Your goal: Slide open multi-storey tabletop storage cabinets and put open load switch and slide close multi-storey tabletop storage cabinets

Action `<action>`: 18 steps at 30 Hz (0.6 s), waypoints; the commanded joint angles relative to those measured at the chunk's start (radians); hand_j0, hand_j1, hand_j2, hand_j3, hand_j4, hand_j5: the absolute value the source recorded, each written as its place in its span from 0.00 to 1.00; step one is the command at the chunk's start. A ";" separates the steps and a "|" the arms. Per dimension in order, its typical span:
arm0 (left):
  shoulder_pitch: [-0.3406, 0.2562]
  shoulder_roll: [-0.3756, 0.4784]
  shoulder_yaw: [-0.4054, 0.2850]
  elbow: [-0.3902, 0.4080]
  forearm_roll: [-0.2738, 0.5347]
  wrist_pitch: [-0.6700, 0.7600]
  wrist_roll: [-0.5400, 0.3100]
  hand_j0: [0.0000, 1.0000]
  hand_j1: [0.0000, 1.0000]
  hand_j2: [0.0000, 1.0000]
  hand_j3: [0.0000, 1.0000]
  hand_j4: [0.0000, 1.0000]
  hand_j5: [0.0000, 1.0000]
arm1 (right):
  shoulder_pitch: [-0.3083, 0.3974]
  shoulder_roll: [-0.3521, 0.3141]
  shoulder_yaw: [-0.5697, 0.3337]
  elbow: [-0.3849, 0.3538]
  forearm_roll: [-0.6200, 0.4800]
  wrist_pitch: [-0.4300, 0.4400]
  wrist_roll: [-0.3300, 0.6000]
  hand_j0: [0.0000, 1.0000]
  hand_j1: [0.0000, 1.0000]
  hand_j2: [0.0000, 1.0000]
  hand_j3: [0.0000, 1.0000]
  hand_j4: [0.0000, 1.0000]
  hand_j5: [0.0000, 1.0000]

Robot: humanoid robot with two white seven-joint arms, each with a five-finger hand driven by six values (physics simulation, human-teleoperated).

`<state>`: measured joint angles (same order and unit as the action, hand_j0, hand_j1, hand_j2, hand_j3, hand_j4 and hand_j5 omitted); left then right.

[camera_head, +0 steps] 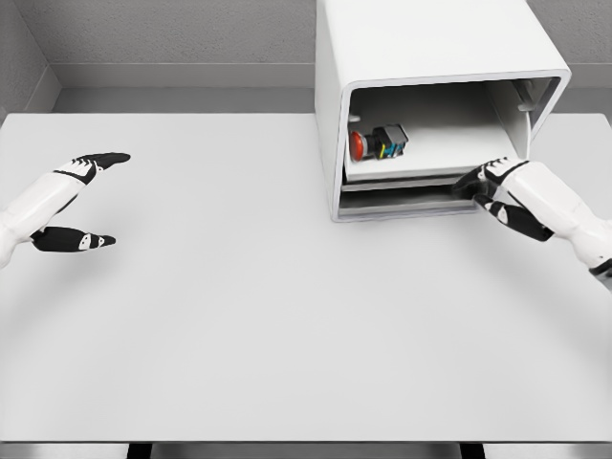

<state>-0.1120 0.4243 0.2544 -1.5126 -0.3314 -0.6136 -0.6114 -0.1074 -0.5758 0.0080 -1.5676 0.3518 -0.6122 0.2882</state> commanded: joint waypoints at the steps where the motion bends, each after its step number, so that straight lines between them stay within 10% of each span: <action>1: 0.000 0.001 0.000 -0.001 0.008 0.003 0.001 1.00 1.00 1.00 1.00 1.00 1.00 | 0.000 0.001 0.015 0.015 -0.007 0.001 0.009 0.56 0.56 0.56 0.56 0.56 0.56; 18: 0.000 -0.002 0.000 -0.001 0.005 0.003 0.001 1.00 1.00 1.00 1.00 1.00 1.00 | -0.084 -0.001 0.066 0.089 -0.007 0.001 0.031 0.58 0.58 0.58 0.58 0.58 0.58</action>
<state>-0.1120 0.4219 0.2544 -1.5136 -0.3327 -0.6136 -0.6114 -0.1902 -0.5754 0.0725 -1.4799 0.3538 -0.6126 0.3190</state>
